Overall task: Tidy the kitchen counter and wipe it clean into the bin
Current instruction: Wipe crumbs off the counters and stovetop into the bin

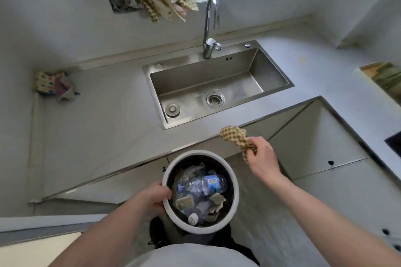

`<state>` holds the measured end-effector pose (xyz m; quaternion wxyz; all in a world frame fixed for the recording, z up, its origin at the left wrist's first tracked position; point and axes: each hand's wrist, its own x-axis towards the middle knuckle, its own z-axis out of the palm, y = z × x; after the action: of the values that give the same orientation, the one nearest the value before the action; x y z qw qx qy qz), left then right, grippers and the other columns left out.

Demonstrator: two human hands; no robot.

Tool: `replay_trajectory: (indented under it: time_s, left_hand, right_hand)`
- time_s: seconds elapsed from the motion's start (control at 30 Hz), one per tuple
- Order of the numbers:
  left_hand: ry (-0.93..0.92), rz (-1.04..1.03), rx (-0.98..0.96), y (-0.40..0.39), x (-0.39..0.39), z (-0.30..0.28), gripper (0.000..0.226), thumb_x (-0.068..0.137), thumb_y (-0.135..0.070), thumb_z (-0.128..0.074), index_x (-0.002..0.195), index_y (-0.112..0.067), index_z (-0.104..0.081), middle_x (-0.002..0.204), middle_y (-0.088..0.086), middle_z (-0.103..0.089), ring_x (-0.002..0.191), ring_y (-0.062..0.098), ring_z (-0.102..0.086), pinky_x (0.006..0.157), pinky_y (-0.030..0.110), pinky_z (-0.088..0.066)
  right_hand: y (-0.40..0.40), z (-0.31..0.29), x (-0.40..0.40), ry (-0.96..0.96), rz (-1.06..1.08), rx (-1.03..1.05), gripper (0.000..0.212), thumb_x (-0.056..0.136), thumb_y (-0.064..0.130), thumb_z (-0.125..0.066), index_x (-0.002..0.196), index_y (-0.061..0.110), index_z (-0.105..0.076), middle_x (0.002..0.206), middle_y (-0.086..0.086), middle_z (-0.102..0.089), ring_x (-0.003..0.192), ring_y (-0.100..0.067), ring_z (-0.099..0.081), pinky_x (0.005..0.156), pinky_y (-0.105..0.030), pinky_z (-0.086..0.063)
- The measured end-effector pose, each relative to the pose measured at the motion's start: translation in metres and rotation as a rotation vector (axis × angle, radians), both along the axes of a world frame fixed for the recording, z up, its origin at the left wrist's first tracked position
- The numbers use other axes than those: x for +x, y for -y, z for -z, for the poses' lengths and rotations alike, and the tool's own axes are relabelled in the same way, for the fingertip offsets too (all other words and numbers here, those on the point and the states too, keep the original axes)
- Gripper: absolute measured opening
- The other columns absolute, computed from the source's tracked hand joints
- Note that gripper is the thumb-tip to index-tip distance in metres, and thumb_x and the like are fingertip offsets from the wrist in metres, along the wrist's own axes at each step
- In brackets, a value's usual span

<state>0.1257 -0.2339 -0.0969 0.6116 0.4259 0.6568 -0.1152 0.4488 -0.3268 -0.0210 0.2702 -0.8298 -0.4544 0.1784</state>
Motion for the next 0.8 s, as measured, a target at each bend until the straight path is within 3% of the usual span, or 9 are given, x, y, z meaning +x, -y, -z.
replay_trajectory:
  time_s: [0.1, 0.3, 0.43, 0.53, 0.8]
  left_hand:
    - [-0.002, -0.023, 0.042, 0.009, 0.045, -0.006, 0.024, 0.082, 0.013, -0.056, 0.098, -0.004, -0.064, 0.085, 0.020, -0.067, 0.071, 0.034, -0.068, 0.057, 0.039, -0.060]
    - [0.013, -0.009, 0.068, 0.020, 0.129, -0.018, 0.027, 0.079, 0.010, -0.058, 0.101, -0.004, -0.066, 0.101, 0.029, -0.071, 0.091, 0.044, -0.073, 0.069, 0.049, -0.064]
    - [0.049, 0.011, 0.059, 0.022, 0.182, -0.027, 0.026, 0.080, 0.010, -0.057, 0.102, -0.002, -0.066, 0.097, 0.029, -0.071, 0.084, 0.044, -0.074, 0.069, 0.052, -0.064]
    - [0.053, 0.076, 0.050, 0.016, 0.222, -0.029, 0.028, 0.081, 0.008, -0.058, 0.106, -0.003, -0.065, 0.106, 0.030, -0.071, 0.095, 0.044, -0.073, 0.074, 0.051, -0.064]
    - [0.047, 0.253, 0.008, -0.017, 0.323, -0.007, 0.029, 0.076, 0.006, -0.059, 0.102, -0.003, -0.067, 0.089, 0.021, -0.070, 0.085, 0.042, -0.075, 0.073, 0.057, -0.063]
  right_hand:
    - [0.016, -0.005, 0.049, 0.047, 0.025, -0.002, 0.030, 0.091, 0.007, -0.056, 0.117, 0.016, -0.069, 0.113, -0.001, -0.065, 0.105, -0.025, -0.056, 0.093, -0.040, -0.048]
    - [0.041, -0.014, 0.132, -0.044, 0.107, 0.003, 0.028, 0.093, 0.010, -0.054, 0.117, 0.017, -0.066, 0.109, 0.002, -0.060, 0.100, -0.022, -0.057, 0.088, -0.037, -0.050]
    - [0.051, -0.018, 0.181, -0.135, 0.186, 0.032, 0.021, 0.096, 0.011, -0.053, 0.111, 0.017, -0.066, 0.104, 0.000, -0.060, 0.095, -0.020, -0.060, 0.083, -0.034, -0.049]
    - [0.057, -0.018, 0.218, -0.156, 0.244, 0.022, 0.015, 0.099, 0.016, -0.054, 0.108, 0.015, -0.065, 0.101, -0.003, -0.062, 0.093, -0.019, -0.059, 0.079, -0.028, -0.041]
    - [0.069, -0.021, 0.318, -0.073, 0.401, -0.066, 0.014, 0.100, 0.033, -0.053, 0.105, 0.023, -0.063, 0.098, 0.000, -0.066, 0.091, -0.021, -0.062, 0.077, -0.035, -0.049]
